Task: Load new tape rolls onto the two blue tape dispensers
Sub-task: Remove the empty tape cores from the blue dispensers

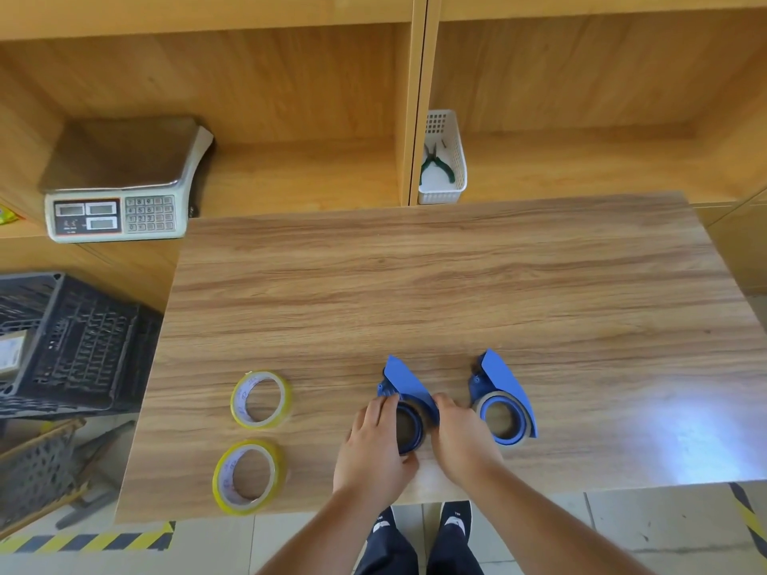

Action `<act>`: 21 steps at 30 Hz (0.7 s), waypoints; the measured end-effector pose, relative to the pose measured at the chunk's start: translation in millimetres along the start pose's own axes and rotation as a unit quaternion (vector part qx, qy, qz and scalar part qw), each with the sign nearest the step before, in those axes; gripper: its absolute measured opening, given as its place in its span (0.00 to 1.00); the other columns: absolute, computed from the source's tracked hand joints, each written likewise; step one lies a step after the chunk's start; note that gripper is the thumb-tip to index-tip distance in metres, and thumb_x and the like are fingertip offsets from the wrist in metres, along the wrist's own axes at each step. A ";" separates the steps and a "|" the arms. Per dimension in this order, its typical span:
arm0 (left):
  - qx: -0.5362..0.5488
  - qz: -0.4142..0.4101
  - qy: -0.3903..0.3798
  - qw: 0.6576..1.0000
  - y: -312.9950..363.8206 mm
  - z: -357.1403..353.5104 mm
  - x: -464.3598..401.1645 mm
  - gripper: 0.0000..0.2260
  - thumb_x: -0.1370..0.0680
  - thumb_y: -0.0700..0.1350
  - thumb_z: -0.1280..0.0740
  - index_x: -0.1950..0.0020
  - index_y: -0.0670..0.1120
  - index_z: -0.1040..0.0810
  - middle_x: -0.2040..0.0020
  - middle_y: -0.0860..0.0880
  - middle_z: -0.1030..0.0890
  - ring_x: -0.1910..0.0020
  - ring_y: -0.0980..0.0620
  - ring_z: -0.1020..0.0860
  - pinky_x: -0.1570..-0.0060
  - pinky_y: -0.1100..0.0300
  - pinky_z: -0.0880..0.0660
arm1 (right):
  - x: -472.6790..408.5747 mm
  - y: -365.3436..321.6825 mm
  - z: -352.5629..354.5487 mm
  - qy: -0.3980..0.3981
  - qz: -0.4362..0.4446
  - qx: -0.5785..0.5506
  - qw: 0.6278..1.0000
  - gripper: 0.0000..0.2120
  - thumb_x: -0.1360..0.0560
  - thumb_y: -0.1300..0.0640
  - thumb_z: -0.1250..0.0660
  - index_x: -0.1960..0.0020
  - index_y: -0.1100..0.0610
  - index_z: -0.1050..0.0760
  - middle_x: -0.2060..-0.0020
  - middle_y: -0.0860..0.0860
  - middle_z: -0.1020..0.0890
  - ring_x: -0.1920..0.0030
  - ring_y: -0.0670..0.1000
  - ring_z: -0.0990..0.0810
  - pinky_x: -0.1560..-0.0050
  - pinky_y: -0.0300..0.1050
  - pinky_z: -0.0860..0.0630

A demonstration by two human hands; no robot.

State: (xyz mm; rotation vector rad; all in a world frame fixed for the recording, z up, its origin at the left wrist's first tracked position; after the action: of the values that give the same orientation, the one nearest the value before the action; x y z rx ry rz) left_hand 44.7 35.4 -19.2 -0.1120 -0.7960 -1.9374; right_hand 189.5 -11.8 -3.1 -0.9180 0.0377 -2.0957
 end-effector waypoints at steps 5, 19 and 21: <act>0.032 0.001 0.021 0.999 5.8 10.1 8.3 0.38 0.29 0.53 0.31 0.21 0.56 0.42 0.26 0.59 0.36 0.26 0.53 0.35 0.31 0.55 0.29 | 2.3 -3.1 2.9 0.003 0.010 -0.006 1.000 0.19 0.22 0.63 0.43 0.32 0.53 0.31 0.49 0.54 0.17 0.51 0.57 0.17 0.56 0.51 0.20; 0.051 0.088 0.135 0.986 -32.2 91.1 -58.7 0.38 0.30 0.57 0.26 0.23 0.54 0.36 0.31 0.52 0.29 0.30 0.47 0.29 0.34 0.47 0.27 | 2.1 1.1 22.4 0.031 -0.006 -0.062 0.998 0.12 0.21 0.59 0.44 0.39 0.54 0.31 0.49 0.52 0.20 0.58 0.52 0.19 0.56 0.53 0.19; 0.054 0.115 0.115 0.985 -39.1 96.6 -80.7 0.39 0.30 0.58 0.26 0.23 0.53 0.37 0.31 0.51 0.29 0.29 0.45 0.29 0.34 0.46 0.27 | -1.3 3.3 24.5 0.034 -0.010 -0.070 0.997 0.14 0.21 0.59 0.43 0.35 0.53 0.31 0.46 0.52 0.20 0.57 0.51 0.19 0.56 0.53 0.19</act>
State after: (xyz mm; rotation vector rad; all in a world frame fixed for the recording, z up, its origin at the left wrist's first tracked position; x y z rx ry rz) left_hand 28.0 163.9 4.8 0.0819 -0.6993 -1.6510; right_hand 207.5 -6.3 13.0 -0.9329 0.2142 -2.1648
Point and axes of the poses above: each hand's wrist, its own x-axis away from the middle knuckle, its own z-axis out of the back of the hand, y = z × x, the point moved 3 cm from there along -x, towards the middle knuckle
